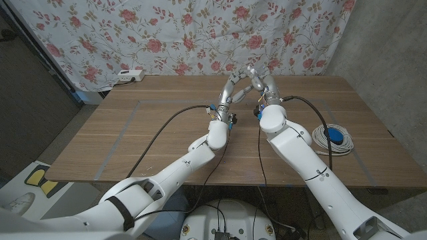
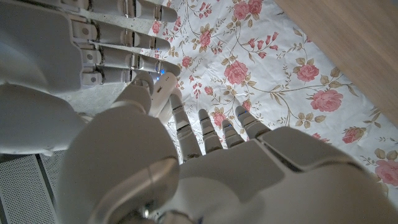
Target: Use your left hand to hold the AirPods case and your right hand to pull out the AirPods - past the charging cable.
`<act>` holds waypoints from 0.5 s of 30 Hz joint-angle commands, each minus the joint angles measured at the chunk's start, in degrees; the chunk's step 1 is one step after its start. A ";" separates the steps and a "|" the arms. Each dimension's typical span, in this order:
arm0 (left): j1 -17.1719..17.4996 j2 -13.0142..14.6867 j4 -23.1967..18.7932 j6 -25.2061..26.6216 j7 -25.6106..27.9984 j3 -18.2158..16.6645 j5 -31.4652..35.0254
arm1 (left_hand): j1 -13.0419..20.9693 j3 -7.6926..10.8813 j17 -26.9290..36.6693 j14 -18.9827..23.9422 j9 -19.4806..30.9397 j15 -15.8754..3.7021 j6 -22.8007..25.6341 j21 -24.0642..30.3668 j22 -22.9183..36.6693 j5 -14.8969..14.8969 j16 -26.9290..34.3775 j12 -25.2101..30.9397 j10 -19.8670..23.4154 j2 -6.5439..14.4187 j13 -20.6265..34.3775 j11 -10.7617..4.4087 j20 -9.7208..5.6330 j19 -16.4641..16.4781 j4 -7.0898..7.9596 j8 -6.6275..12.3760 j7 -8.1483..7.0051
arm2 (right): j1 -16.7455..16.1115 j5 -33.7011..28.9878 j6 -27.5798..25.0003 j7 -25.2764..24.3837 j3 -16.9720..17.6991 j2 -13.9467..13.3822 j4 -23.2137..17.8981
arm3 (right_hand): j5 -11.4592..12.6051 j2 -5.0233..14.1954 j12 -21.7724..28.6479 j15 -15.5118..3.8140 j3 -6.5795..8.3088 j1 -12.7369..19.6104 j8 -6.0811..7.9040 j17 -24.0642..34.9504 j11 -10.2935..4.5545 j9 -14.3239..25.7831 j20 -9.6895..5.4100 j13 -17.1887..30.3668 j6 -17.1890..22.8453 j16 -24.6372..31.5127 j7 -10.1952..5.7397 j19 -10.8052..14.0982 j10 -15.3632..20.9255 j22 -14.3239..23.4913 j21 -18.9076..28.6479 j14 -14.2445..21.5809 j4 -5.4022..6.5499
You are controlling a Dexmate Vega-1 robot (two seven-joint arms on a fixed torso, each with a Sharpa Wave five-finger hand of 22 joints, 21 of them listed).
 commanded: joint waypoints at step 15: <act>0.70 -0.29 -0.54 -0.83 0.53 -0.49 -0.10 | 0.45 -1.28 0.15 1.30 0.23 -0.01 3.42 -0.13 0.17 -0.37 0.26 0.04 1.09 1.42 0.31 -0.16 0.42 1.06 0.46 0.58 -1.31 | 0.14 -0.78 -0.54 0.89 -1.10 -0.45 -0.50 | 0.44 0.68 0.36 -1.22 -0.02 0.22 0.10 0.17 -0.29 0.18 0.22 0.08 0.21 -0.07 0.06 0.04 0.06 0.07 0.33 -0.21 -0.19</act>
